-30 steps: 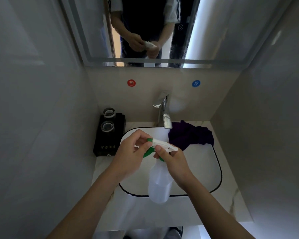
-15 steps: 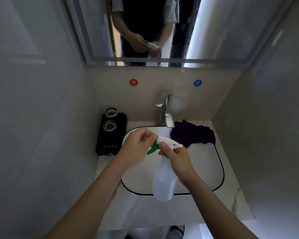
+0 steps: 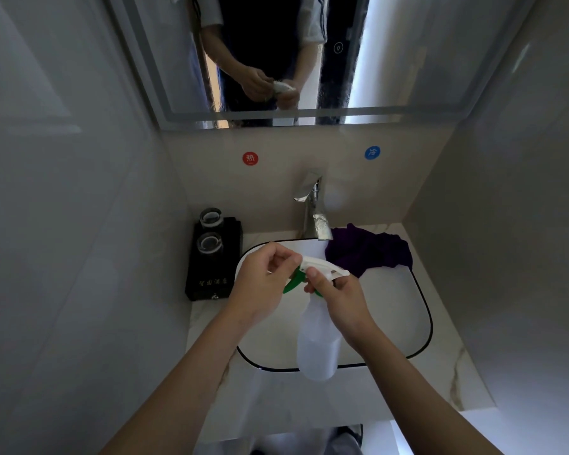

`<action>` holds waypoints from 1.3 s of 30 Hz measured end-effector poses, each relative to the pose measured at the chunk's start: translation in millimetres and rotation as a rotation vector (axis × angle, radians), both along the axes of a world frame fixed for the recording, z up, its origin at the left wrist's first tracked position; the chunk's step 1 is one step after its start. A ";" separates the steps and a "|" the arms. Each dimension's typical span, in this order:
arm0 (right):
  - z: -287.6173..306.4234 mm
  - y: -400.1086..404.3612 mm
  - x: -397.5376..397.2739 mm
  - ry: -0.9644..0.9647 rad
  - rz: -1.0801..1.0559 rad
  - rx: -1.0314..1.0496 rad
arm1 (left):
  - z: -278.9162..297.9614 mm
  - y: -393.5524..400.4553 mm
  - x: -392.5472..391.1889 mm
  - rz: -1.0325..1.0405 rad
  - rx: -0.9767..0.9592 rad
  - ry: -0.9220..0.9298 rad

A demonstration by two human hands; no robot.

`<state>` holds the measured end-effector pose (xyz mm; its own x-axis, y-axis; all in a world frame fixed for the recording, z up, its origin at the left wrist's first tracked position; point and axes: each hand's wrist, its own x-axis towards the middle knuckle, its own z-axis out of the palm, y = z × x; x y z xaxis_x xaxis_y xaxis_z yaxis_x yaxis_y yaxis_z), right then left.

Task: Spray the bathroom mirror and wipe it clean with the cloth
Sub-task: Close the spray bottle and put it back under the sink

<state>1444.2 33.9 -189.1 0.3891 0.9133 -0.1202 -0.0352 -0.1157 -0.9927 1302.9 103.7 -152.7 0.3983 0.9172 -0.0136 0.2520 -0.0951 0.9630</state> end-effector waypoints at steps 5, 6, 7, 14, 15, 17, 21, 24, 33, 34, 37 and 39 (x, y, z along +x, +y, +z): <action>-0.9 1.5 0.3 -0.007 -0.011 -0.002 | -2.5 -1.5 0.1 -0.021 0.069 0.013; -1.2 1.4 0.6 -0.005 -0.010 -0.004 | -3.0 -2.7 -0.1 -0.018 0.084 0.018; -1.4 1.1 0.8 0.000 -0.008 -0.003 | -3.7 -3.6 -0.4 -0.017 0.091 0.021; -2.8 -0.8 2.6 -0.012 0.012 0.009 | -1.4 -1.2 0.2 0.003 -0.054 -0.073; -2.9 -0.8 2.7 -0.011 0.013 0.009 | -1.1 -0.7 0.4 0.004 -0.047 -0.075; -3.5 -1.5 2.8 -0.008 0.015 0.007 | 1.8 -0.7 -0.4 -0.008 -0.037 -0.100; -3.7 -2.7 2.9 -0.002 0.029 0.013 | 4.9 -0.1 -4.2 -0.048 0.002 -0.112; -3.4 -3.8 2.8 0.001 0.030 0.024 | 3.4 0.4 -6.2 -0.058 -0.028 -0.103; -6.4 -7.2 2.9 -0.008 0.027 0.032 | 0.5 -1.8 -3.4 -0.039 -0.002 -0.015; -7.3 -7.2 3.1 -0.009 0.028 0.033 | 0.4 -2.2 -4.0 -0.041 0.012 -0.015; -8.5 -7.5 3.3 -0.007 0.032 0.041 | 1.4 -2.4 -4.6 -0.057 0.009 -0.019; -7.8 -7.8 2.8 0.002 0.030 0.052 | 3.6 -1.7 -4.5 -0.073 -0.054 -0.038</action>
<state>1447.0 26.0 -196.9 0.3616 0.9294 -0.0733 -0.0343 -0.0653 -0.9973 1298.4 102.0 -149.1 0.4650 0.8841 -0.0459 0.2096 -0.0595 0.9760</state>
